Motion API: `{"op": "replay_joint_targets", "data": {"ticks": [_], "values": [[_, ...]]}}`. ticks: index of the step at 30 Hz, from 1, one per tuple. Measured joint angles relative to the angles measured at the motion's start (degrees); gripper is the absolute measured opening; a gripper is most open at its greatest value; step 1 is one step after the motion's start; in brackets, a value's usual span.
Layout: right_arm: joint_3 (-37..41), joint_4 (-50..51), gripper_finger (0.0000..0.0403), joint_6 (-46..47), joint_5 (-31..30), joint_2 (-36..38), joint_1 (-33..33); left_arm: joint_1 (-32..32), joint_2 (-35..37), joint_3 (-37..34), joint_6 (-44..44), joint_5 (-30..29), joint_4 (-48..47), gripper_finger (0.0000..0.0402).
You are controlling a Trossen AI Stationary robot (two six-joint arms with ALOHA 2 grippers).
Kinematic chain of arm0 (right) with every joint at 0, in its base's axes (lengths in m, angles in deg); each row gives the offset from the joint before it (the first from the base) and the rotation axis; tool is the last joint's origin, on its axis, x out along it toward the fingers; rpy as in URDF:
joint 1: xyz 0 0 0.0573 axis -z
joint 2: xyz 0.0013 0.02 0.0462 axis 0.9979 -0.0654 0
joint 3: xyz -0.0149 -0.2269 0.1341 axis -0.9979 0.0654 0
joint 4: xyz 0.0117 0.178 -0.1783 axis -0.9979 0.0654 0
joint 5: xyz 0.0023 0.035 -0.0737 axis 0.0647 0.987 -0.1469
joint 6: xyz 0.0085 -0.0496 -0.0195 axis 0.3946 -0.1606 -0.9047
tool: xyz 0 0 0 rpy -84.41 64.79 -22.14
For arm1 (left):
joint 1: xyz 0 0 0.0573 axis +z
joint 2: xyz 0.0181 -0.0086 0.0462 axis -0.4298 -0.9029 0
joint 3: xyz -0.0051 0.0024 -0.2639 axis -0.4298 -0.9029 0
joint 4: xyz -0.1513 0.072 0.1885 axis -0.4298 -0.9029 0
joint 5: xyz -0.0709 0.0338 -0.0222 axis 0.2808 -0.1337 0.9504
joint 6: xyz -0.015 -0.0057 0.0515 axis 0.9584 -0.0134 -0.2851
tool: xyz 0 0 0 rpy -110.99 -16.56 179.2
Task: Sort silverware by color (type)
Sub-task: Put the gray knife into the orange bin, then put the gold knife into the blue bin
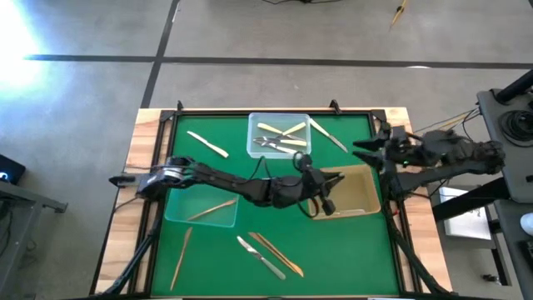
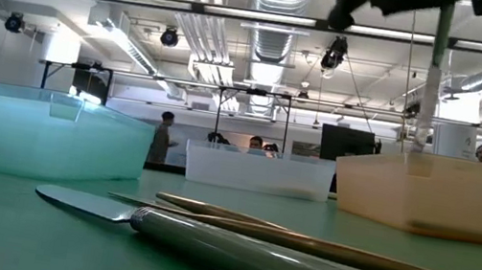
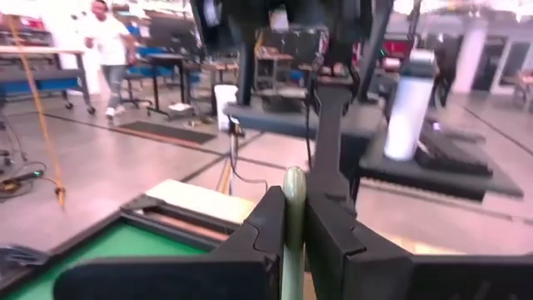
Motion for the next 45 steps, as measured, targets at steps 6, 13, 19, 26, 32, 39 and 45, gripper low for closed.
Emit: {"op": "replay_joint_targets", "data": {"ticks": [6,13,19,26,32,39,45], "values": [[-0.16,0.48,0.0153,0.17,-0.56,-0.49,0.00,2.21,-6.74,11.04,0.24,7.32,-12.32,0.0012],[-0.07,0.65,0.0153,0.43,-2.34,-1.18,0.02,4.31,-15.76,31.22,-0.05,14.31,-39.91,0.0012],[-0.02,2.09,0.0153,-0.02,-5.51,-1.78,0.04,5.65,-13.64,21.87,8.60,19.47,-35.12,0.0012],[-0.02,2.71,0.0153,-0.02,-6.84,-1.86,0.04,5.97,-13.85,22.67,4.95,19.55,-35.29,0.0020],[-0.02,2.73,0.0153,-0.02,-7.07,-1.90,0.04,6.21,-13.85,22.73,4.58,19.55,-35.17,0.0024],[-0.02,3.63,0.0153,0.47,-7.07,-1.90,0.04,6.25,-13.94,22.73,4.74,22.50,-33.20,0.0038],[-0.02,5.29,0.0153,1.87,-7.08,-1.90,0.04,6.50,-13.94,22.75,7.94,24.92,-30.07,0.0062]]}}
